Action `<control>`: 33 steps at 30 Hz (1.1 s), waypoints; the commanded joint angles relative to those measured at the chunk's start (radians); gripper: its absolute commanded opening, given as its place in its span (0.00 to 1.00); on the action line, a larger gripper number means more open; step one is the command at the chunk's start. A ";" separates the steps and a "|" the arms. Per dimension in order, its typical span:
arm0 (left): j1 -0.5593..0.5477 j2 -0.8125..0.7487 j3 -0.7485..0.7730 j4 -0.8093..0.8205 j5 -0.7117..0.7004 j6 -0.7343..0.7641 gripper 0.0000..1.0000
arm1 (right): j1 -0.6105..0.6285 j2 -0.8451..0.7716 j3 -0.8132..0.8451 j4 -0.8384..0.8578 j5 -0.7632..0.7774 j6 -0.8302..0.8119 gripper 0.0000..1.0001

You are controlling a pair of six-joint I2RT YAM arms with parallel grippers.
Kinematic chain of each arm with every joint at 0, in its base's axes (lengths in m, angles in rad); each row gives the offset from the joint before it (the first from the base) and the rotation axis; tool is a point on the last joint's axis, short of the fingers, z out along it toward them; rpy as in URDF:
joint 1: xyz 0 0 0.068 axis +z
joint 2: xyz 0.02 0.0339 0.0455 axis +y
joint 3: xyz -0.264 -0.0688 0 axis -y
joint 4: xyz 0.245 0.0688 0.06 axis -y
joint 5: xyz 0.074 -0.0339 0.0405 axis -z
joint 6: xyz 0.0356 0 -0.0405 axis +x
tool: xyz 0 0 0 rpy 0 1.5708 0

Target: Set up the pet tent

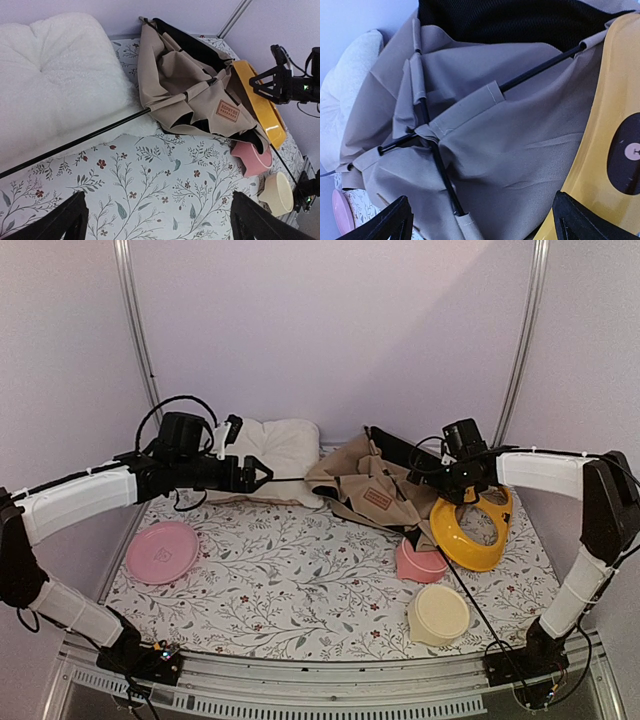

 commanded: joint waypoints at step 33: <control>-0.289 0.279 -0.023 0.303 -0.094 -0.256 0.88 | 0.121 -0.409 -0.286 -0.290 0.127 -0.029 0.99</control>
